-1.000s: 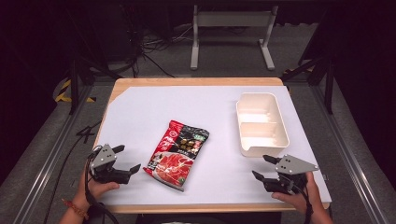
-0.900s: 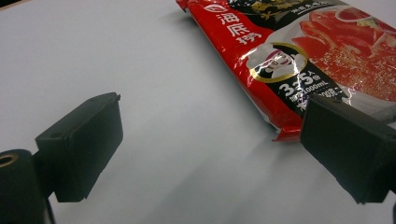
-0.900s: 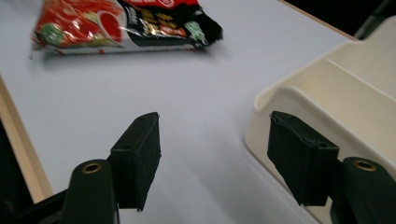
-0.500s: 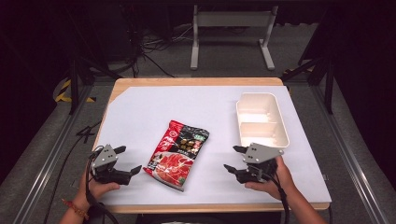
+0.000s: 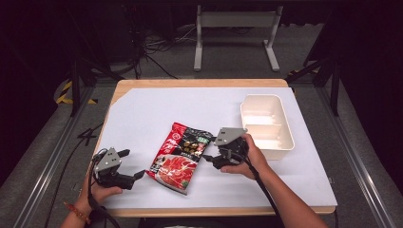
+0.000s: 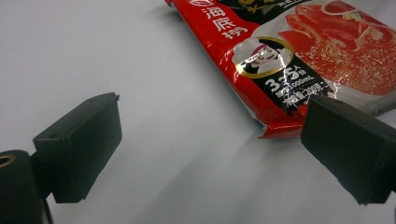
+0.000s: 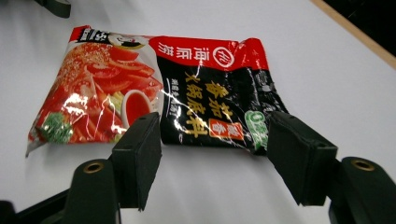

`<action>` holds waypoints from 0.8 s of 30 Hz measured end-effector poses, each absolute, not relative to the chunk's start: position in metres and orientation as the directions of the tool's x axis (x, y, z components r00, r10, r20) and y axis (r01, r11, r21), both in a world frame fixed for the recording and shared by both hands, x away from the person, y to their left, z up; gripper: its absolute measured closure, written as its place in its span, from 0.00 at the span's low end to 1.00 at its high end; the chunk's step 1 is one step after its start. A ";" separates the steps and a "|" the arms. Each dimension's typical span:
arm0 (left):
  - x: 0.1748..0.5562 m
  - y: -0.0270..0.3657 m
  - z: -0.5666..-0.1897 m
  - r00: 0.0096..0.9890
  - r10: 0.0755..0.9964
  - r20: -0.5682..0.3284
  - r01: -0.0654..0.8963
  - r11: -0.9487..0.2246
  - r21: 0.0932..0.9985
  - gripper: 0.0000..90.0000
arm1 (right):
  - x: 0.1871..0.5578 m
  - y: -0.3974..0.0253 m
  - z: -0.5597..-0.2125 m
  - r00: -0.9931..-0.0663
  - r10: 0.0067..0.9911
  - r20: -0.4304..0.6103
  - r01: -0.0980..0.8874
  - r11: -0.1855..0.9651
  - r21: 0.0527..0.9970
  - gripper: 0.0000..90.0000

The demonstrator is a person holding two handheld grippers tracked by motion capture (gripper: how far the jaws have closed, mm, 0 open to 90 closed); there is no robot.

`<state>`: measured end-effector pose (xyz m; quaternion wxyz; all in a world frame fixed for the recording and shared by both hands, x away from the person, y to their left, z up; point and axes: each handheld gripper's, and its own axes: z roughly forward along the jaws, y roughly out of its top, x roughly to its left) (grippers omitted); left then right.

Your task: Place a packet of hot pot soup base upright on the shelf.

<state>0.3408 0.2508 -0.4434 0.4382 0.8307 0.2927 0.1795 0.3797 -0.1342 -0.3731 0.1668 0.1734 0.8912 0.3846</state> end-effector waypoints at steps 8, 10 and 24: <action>0.342 0.249 -0.445 0.774 0.633 0.021 0.343 -0.447 0.826 0.06 | 0.416 -0.106 -0.390 -0.886 0.454 -0.097 0.246 0.637 0.730 0.36; 0.342 0.248 -0.445 0.777 0.629 0.030 0.335 -0.454 0.826 0.06 | 0.421 -0.100 -0.392 -0.878 0.458 -0.143 0.225 0.656 0.720 0.35; 0.342 0.246 -0.445 0.792 0.610 0.034 0.324 -0.467 0.823 0.07 | 0.475 -0.079 -0.409 -0.870 0.487 -0.083 0.326 0.693 0.643 0.25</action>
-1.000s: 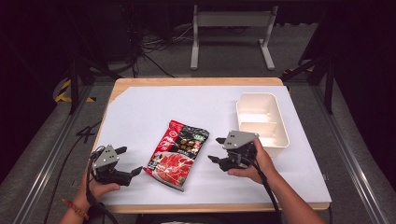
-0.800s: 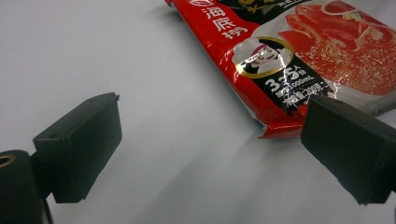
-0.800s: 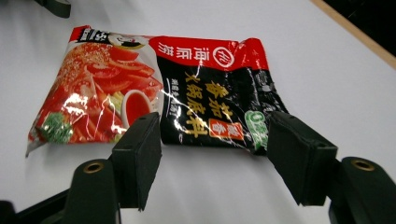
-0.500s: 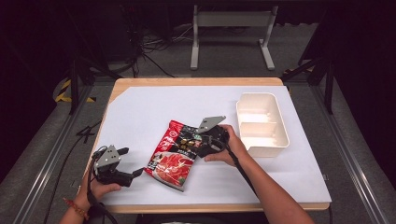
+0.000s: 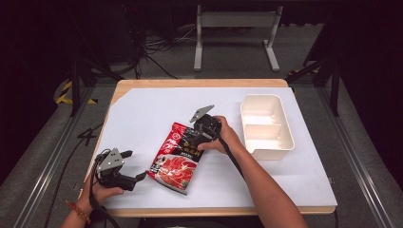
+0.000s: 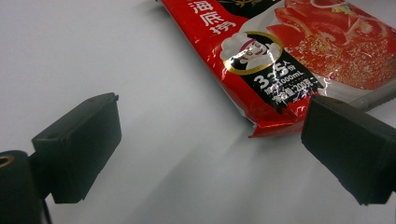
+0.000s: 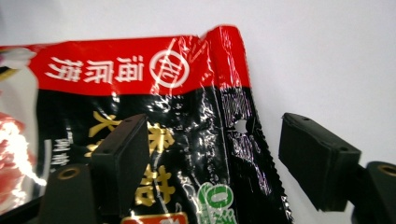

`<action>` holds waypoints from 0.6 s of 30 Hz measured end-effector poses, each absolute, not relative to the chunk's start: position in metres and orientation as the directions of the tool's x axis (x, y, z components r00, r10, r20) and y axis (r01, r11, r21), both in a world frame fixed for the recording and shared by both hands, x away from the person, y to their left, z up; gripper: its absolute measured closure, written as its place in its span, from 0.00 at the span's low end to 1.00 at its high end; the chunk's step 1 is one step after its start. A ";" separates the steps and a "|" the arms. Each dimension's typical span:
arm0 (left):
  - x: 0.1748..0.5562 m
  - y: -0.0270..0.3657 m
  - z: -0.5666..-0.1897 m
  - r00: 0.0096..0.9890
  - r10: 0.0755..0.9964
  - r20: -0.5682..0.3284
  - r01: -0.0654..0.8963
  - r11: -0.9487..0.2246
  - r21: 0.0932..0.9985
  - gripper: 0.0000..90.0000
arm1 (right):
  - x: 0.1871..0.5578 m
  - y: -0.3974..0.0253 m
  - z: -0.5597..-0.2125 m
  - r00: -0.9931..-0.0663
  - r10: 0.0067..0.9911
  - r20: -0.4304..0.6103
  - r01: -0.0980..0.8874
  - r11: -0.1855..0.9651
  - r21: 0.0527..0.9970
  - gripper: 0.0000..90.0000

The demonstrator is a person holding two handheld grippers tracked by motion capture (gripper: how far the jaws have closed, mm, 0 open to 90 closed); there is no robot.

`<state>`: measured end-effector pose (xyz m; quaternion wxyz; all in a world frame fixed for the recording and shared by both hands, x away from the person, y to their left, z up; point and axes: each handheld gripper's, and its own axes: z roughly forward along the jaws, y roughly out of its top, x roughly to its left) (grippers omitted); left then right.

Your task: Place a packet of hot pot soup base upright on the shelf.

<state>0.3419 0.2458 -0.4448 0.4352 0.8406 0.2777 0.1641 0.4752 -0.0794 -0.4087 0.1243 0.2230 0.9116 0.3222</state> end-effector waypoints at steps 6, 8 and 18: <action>0.342 0.244 -0.445 0.794 0.607 0.035 0.327 -0.475 0.817 0.07 | 0.492 -0.086 -0.423 -0.856 0.517 -0.023 0.383 0.662 0.644 0.22; 0.343 0.244 -0.446 0.790 0.612 0.035 0.335 -0.478 0.812 0.07 | 0.495 -0.088 -0.425 -0.855 0.519 0.011 0.405 0.653 0.640 0.23; 0.343 0.243 -0.447 0.791 0.610 0.039 0.335 -0.486 0.807 0.07 | 0.494 -0.084 -0.428 -0.886 0.440 0.148 0.431 0.662 0.613 0.48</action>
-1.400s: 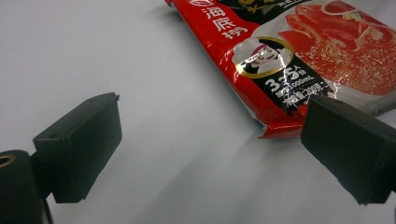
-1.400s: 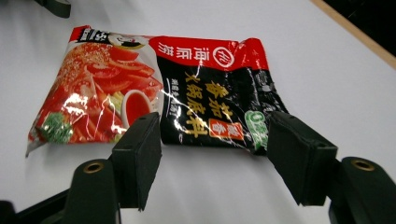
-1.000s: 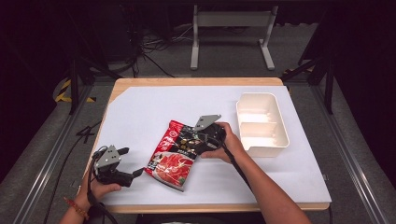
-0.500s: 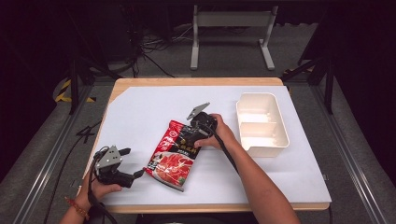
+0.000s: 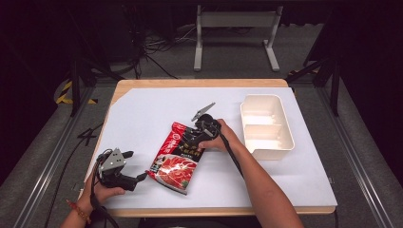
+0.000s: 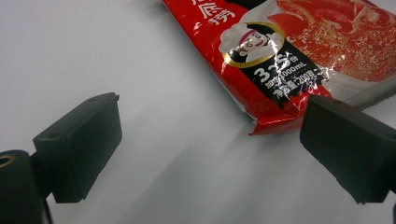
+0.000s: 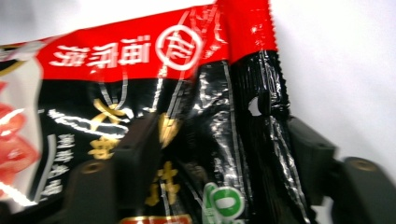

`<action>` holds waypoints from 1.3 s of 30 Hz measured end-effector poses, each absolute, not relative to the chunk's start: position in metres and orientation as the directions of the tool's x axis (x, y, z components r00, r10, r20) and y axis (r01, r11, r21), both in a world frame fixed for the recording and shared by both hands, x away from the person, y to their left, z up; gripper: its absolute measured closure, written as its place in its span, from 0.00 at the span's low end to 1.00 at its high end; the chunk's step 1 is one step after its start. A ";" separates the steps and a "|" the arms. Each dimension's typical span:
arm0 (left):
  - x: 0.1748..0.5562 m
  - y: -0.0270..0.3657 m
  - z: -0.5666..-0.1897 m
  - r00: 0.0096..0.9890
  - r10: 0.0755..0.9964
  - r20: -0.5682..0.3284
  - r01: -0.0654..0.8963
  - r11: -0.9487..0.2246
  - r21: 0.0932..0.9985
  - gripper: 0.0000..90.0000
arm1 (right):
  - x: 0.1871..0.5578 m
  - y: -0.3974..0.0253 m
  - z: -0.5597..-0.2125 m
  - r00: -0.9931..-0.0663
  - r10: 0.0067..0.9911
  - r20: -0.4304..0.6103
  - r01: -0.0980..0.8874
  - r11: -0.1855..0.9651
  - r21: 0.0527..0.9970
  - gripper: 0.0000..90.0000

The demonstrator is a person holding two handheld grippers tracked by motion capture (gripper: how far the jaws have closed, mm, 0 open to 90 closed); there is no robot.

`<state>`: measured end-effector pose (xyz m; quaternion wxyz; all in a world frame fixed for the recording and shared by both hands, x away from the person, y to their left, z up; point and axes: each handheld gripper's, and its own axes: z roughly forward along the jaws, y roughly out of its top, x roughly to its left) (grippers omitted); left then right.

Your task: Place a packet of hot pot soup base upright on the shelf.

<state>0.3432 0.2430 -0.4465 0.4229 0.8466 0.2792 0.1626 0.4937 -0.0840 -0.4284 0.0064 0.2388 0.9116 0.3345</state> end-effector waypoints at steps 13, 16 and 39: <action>0.344 0.242 -0.448 0.792 0.609 0.041 0.340 -0.495 0.800 0.07 | 0.489 -0.080 -0.418 -0.910 0.405 0.084 0.376 0.726 0.576 0.95; 0.344 0.242 -0.448 0.792 0.609 0.040 0.340 -0.494 0.800 0.07 | 0.488 -0.080 -0.415 -0.914 0.400 0.061 0.360 0.735 0.574 0.97; 0.341 0.245 -0.445 0.783 0.621 0.041 0.325 -0.465 0.824 0.07 | 0.444 -0.086 -0.333 -0.948 0.308 -0.074 0.178 0.713 0.679 0.98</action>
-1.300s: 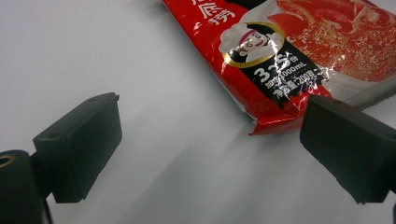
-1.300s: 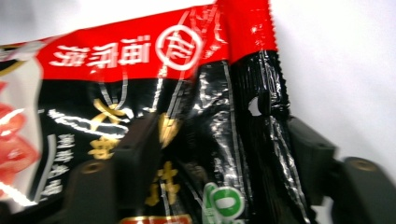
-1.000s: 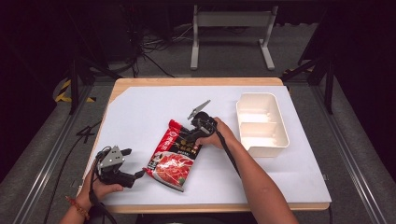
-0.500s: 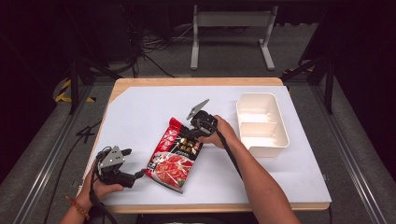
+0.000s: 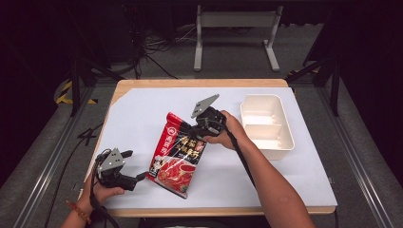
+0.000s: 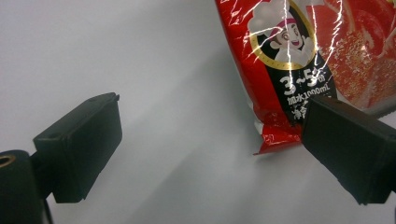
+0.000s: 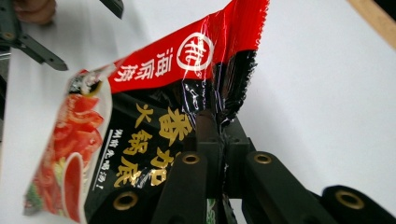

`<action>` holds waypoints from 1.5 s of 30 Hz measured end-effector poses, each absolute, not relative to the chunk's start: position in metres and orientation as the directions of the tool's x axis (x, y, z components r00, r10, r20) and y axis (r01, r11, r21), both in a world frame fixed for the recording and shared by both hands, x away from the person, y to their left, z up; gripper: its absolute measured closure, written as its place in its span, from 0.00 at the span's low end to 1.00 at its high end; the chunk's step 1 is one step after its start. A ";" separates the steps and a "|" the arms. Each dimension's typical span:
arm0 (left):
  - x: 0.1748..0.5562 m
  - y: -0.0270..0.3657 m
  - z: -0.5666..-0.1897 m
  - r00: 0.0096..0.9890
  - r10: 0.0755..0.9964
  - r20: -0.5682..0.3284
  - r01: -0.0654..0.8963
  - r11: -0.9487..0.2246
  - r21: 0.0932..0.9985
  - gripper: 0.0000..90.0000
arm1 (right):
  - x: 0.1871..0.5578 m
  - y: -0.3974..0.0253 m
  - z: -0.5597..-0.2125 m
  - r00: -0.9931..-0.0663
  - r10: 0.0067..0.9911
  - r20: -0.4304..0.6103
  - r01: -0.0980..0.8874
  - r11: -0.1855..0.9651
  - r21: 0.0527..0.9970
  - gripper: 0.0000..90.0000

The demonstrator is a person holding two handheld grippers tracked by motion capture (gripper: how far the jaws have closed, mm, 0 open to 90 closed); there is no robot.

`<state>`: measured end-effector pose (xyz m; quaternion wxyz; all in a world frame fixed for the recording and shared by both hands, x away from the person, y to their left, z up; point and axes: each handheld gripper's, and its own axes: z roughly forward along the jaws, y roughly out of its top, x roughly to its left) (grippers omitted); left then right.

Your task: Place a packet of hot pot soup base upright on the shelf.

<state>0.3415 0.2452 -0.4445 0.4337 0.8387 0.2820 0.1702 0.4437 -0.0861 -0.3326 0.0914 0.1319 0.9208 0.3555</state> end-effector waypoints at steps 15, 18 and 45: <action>0.342 0.245 -0.445 0.786 0.618 0.036 0.330 -0.468 0.820 0.07 | 0.419 -0.099 -0.290 -0.940 0.277 -0.200 0.067 0.723 0.688 0.98; 0.342 0.244 -0.445 0.786 0.617 0.038 0.330 -0.471 0.818 0.07 | 0.417 -0.103 -0.284 -0.936 0.280 -0.214 0.059 0.723 0.689 0.98; 0.344 0.244 -0.446 0.787 0.616 0.034 0.336 -0.475 0.813 0.07 | 0.431 -0.184 -0.227 -0.824 0.465 -0.324 0.091 0.673 0.734 0.98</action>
